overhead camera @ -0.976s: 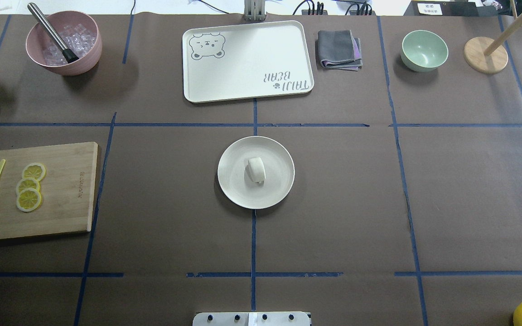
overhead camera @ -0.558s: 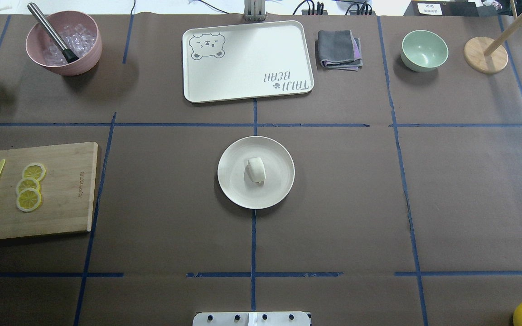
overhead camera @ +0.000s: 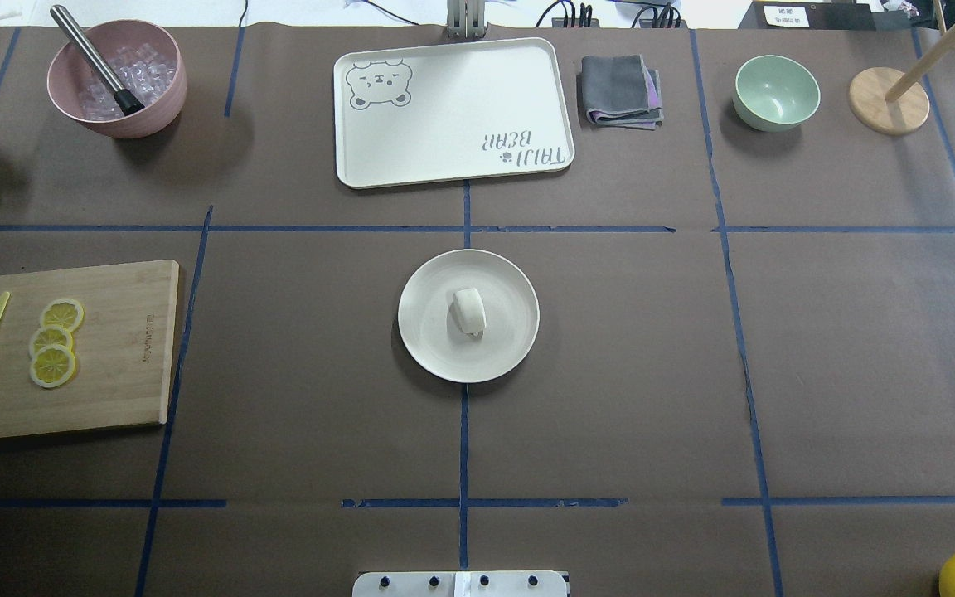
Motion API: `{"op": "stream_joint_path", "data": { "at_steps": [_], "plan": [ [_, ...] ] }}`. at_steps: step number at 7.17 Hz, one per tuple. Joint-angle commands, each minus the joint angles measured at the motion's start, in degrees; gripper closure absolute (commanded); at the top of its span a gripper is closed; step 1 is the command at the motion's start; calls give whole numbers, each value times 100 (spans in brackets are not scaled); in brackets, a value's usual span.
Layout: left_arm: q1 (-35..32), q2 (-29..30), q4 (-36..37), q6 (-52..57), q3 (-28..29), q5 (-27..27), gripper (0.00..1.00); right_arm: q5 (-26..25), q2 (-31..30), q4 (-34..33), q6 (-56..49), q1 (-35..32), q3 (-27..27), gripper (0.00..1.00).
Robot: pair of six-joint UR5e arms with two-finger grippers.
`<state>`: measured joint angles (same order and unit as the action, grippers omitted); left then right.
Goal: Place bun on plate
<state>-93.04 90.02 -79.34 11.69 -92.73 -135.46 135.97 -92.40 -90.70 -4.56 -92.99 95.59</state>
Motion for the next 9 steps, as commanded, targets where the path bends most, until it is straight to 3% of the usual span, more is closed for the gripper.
{"op": "stream_joint_path", "data": {
  "at_steps": [1, 5, 9],
  "plan": [
    [-4, -133, -47, -18, 18, -7, 0, 0, 2, 0, -1, 0, 13, 0],
    [5, -265, -511, -35, 124, -24, 0, 9, 2, 0, -10, -9, -5, 0],
    [5, -266, -521, -44, 150, -33, 0, 0, 2, 9, -36, 0, 13, 0]
  ]
}}
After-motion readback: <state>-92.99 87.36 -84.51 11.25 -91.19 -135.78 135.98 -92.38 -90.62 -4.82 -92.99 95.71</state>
